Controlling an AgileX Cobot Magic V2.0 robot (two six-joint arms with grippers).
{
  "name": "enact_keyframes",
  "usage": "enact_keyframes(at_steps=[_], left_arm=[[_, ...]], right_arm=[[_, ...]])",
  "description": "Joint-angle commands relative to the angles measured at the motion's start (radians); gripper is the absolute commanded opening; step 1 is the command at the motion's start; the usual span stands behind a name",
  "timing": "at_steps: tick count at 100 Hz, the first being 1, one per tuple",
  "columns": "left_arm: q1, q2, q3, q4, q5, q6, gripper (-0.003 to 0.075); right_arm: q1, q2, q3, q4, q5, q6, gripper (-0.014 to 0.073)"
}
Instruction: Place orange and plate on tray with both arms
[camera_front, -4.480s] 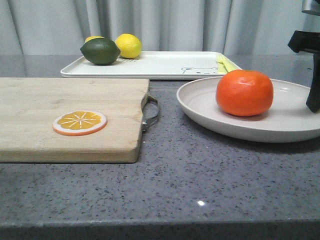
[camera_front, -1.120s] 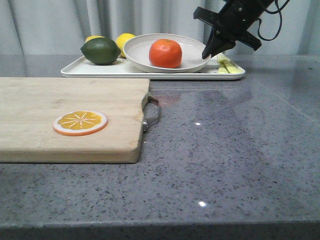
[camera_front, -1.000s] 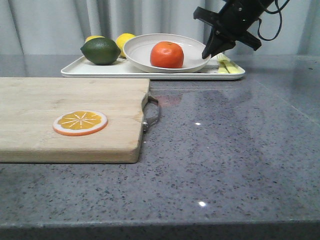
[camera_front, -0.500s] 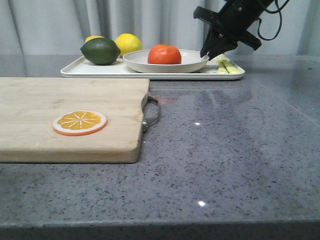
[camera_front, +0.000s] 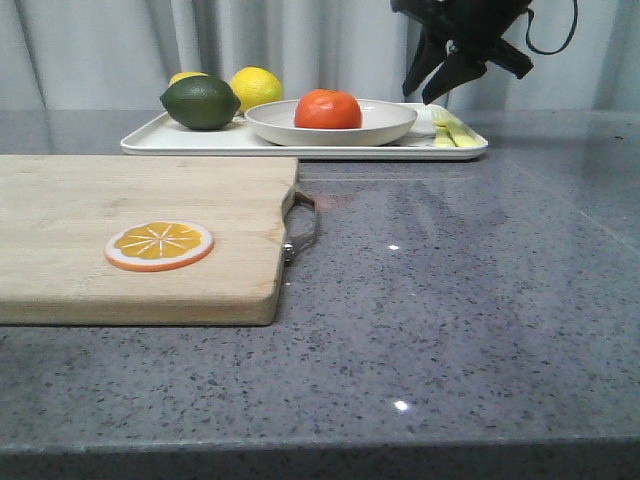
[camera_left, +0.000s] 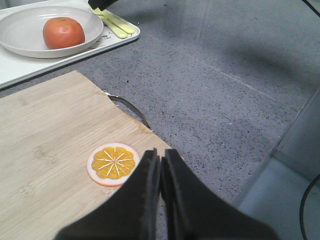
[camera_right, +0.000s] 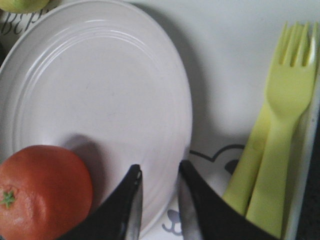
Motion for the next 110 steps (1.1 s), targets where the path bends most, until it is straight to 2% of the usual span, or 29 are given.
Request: enact_keyframes(at_steps=[1, 15, 63, 92, 110], left_arm=[[0.001, 0.004, -0.03, -0.013, -0.072, -0.003, -0.0019], [0.001, 0.004, -0.029, -0.013, -0.072, -0.003, -0.0019], [0.001, 0.004, -0.028, -0.013, -0.068, -0.003, -0.0019], [0.001, 0.004, -0.028, -0.013, -0.068, -0.003, -0.0019], [0.001, 0.004, -0.028, -0.02, -0.068, -0.003, -0.0019]], right_arm=[[-0.007, -0.098, -0.034, -0.005, 0.016, -0.003, 0.0074], [-0.007, -0.117, -0.034, -0.041, 0.097, -0.003, -0.0075], [-0.005, -0.224, -0.008, -0.048, 0.191, -0.003, -0.0063], [-0.002, -0.369, 0.233, -0.102, 0.164, -0.015, -0.0068], [0.018, -0.493, 0.436, -0.116, 0.063, -0.055, -0.0068]])
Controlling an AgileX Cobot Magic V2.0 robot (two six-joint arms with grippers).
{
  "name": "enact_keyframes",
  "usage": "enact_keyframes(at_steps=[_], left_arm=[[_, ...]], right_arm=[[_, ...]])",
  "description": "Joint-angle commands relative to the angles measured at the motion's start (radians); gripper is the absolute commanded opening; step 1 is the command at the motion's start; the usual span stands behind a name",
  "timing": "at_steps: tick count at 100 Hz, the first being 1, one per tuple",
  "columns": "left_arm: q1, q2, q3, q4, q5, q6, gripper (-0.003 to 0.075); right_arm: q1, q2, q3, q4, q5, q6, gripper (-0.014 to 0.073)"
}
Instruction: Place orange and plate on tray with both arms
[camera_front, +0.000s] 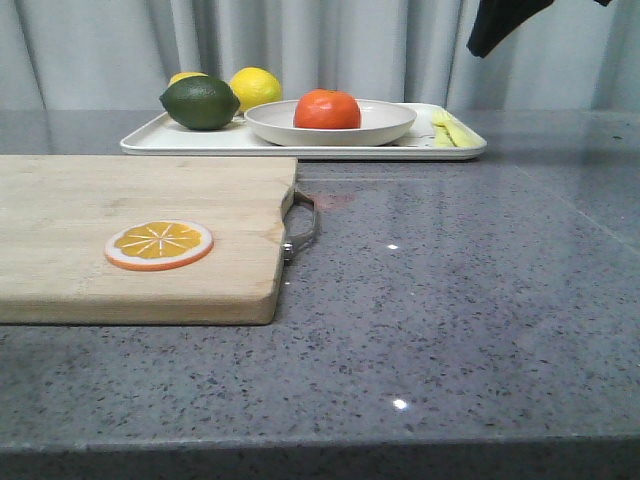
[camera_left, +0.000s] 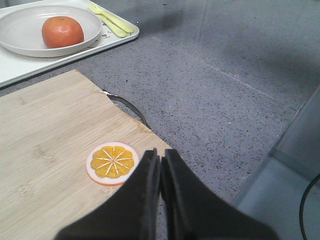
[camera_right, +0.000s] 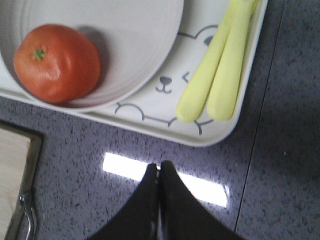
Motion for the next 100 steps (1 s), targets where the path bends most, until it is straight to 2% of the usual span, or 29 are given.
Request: enact_keyframes(at_steps=[1, 35, 49, 100], left_arm=[[0.001, 0.004, -0.028, -0.02, -0.068, -0.003, -0.0019], [0.001, 0.004, -0.028, -0.02, -0.06, -0.003, -0.0019], [0.001, 0.004, -0.016, -0.02, -0.064, -0.003, -0.0019], [0.001, 0.004, 0.026, -0.046, -0.111, -0.003, -0.0019]], right_arm=[[0.011, -0.129, 0.056, 0.014, -0.051, -0.028, -0.0068], [0.027, -0.436, 0.496, 0.014, -0.32, -0.074, -0.0068], [0.027, -0.554, 0.661, 0.014, -0.37, -0.107, -0.0068], [0.027, -1.019, 1.091, 0.014, -0.646, -0.171, -0.0068]])
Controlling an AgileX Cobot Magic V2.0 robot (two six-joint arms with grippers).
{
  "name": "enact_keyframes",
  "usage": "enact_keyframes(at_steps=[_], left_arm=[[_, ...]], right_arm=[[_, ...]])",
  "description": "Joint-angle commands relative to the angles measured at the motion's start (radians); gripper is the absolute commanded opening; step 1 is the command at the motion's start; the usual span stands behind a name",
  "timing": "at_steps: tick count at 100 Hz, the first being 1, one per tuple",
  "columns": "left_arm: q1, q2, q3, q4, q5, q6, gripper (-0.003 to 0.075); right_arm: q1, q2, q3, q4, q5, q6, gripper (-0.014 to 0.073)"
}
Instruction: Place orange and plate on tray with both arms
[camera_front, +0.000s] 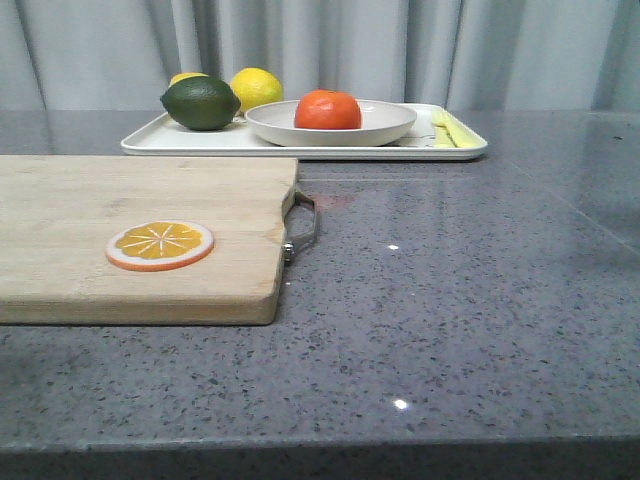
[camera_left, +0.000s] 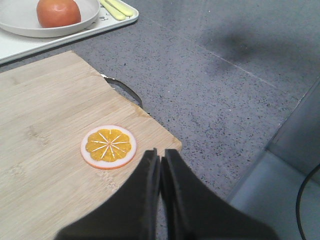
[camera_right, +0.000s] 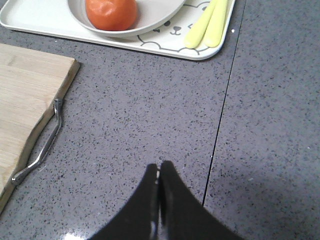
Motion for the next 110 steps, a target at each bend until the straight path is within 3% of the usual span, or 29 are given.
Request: enact_keyframes(at_steps=[1, 23, 61, 110], left_arm=[[0.001, 0.004, -0.026, -0.018, -0.088, -0.003, -0.0019], [0.001, 0.004, -0.026, -0.01, -0.09, 0.001, -0.0019], [0.001, 0.002, -0.026, -0.008, -0.092, 0.022, -0.0019], [0.001, -0.171, 0.078, -0.012, -0.097, 0.026, -0.0019]], right_arm=[[-0.003, -0.089, 0.037, 0.018, -0.103, -0.025, -0.0068], [-0.003, -0.275, 0.223, 0.018, -0.21, -0.057, -0.0068], [-0.003, -0.587, 0.486, 0.018, -0.267, -0.057, -0.0068], [-0.003, -0.808, 0.588, 0.018, -0.273, -0.058, -0.0068]])
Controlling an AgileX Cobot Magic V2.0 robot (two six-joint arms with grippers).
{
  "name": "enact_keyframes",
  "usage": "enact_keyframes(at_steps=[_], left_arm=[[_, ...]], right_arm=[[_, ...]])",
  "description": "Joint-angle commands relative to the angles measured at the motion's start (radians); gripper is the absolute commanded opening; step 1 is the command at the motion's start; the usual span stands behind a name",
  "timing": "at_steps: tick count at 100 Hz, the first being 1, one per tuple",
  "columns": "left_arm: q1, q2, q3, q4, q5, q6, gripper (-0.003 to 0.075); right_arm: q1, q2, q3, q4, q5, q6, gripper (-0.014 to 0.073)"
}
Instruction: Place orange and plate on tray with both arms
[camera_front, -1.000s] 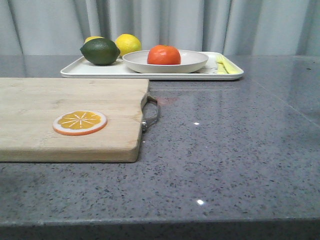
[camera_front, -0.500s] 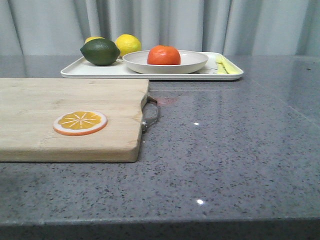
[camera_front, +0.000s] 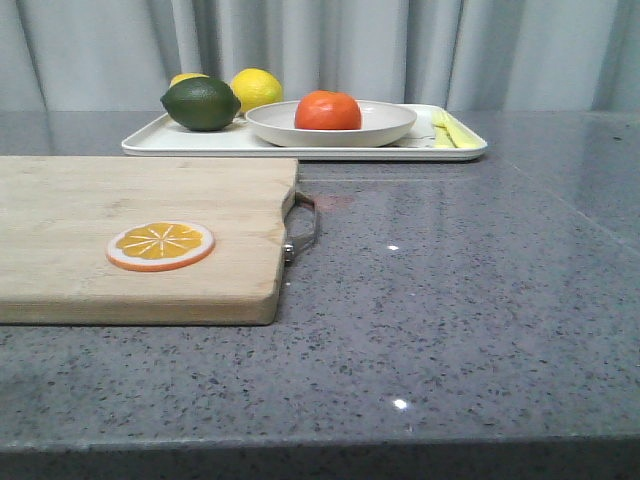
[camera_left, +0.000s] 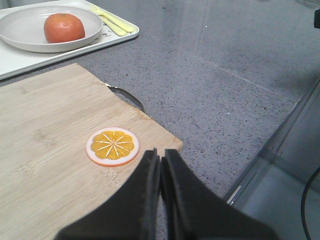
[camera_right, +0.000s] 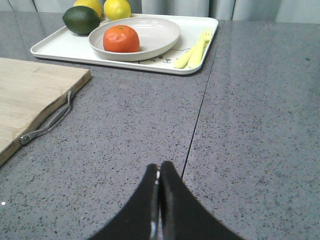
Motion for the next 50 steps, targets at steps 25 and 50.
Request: enact_keyframes(at_steps=[25, 50], left_arm=[[0.001, -0.035, -0.008, -0.038, -0.075, 0.001, -0.0019], [0.001, -0.035, -0.008, -0.038, -0.075, 0.001, -0.0019]], right_arm=[[-0.003, 0.004, -0.022, 0.017, -0.013, -0.011, -0.0068], [-0.003, 0.004, -0.022, 0.017, -0.013, -0.011, -0.0068]])
